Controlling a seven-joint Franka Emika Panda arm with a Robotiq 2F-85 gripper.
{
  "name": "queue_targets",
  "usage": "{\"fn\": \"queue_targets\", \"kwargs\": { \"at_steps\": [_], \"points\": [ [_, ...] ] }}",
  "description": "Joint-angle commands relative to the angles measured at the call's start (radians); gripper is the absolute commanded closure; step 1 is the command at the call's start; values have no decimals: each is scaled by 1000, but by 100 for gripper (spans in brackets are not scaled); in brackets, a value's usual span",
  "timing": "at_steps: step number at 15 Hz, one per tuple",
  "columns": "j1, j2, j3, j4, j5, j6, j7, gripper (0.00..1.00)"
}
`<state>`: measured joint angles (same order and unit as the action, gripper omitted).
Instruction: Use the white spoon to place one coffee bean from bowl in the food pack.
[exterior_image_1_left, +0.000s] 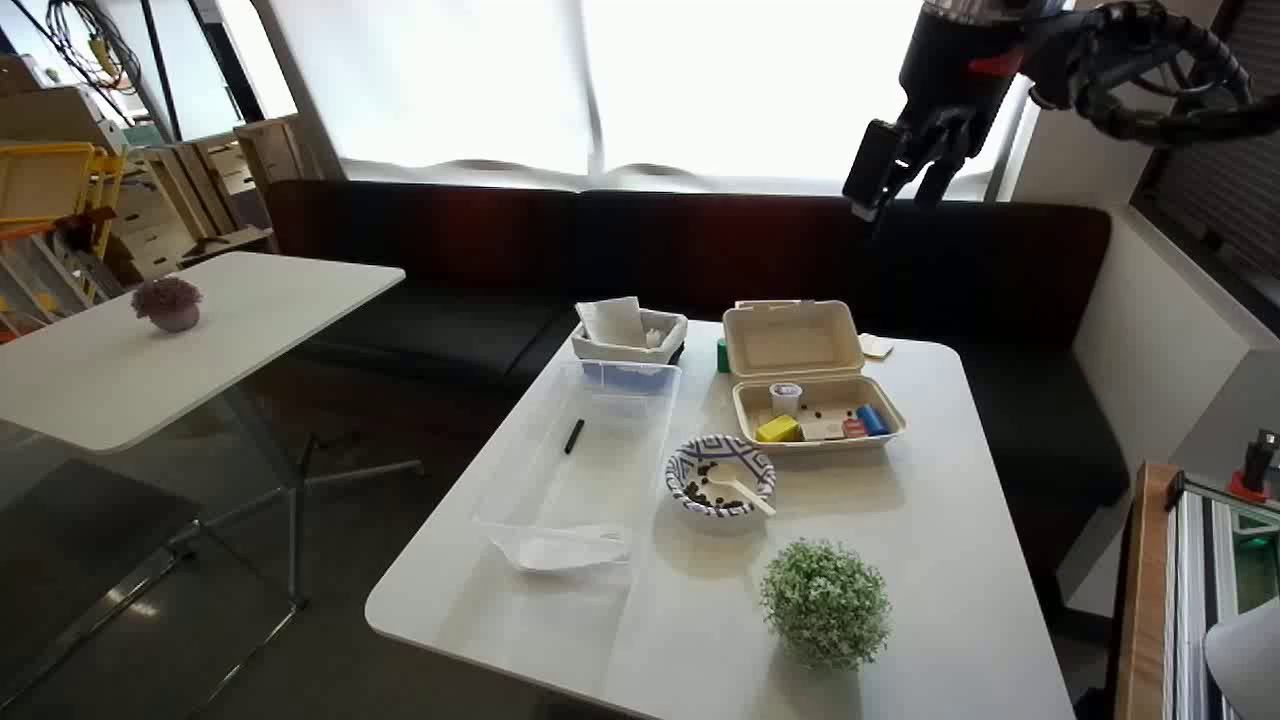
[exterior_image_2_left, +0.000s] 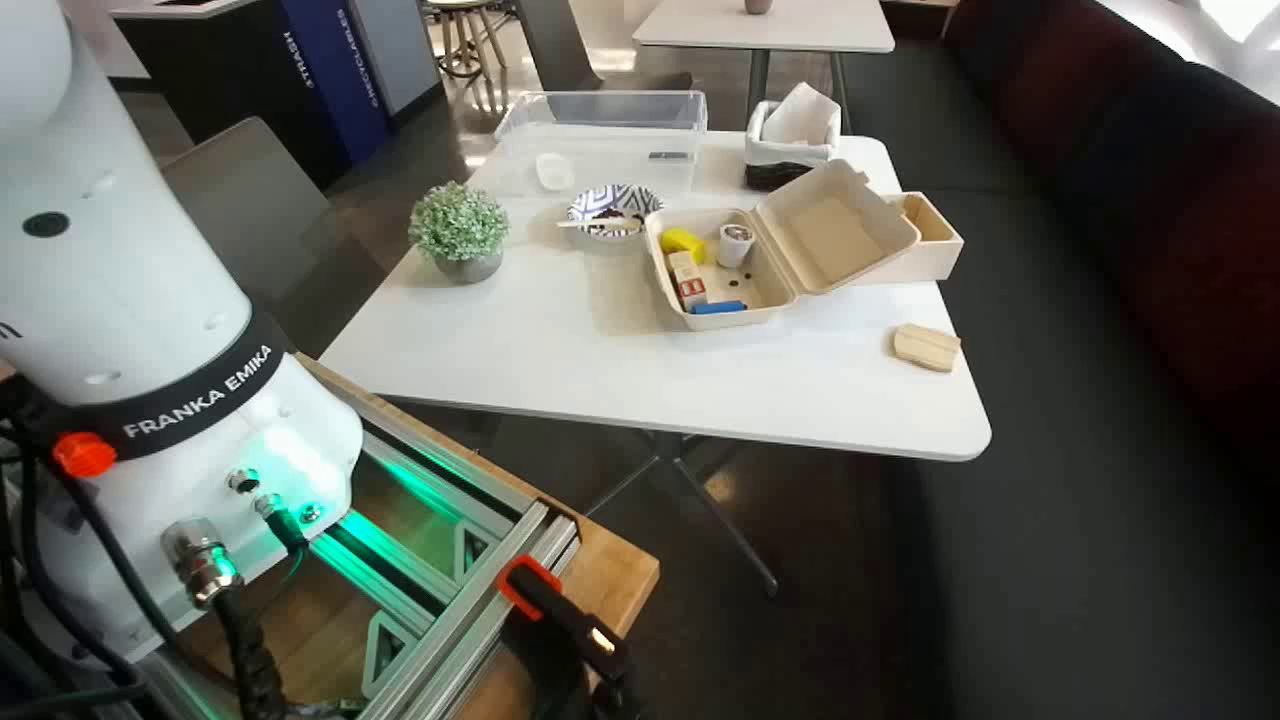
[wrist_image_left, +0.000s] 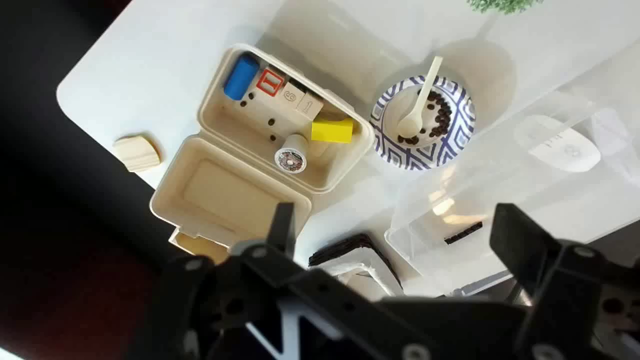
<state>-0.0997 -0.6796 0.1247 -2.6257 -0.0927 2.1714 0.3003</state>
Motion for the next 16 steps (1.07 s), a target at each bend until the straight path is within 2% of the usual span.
{"fn": "queue_targets", "kwargs": {
  "at_steps": [1, 11, 13, 16],
  "points": [
    [6, 1, -6, 2, -4, -4, 3, 0],
    [6, 1, -6, 2, -4, -4, 3, 0],
    [2, 61, -7, 22, 20, 42, 36, 0],
    [-18, 175, 38, 47, 15, 138, 144, 0]
  ]
}}
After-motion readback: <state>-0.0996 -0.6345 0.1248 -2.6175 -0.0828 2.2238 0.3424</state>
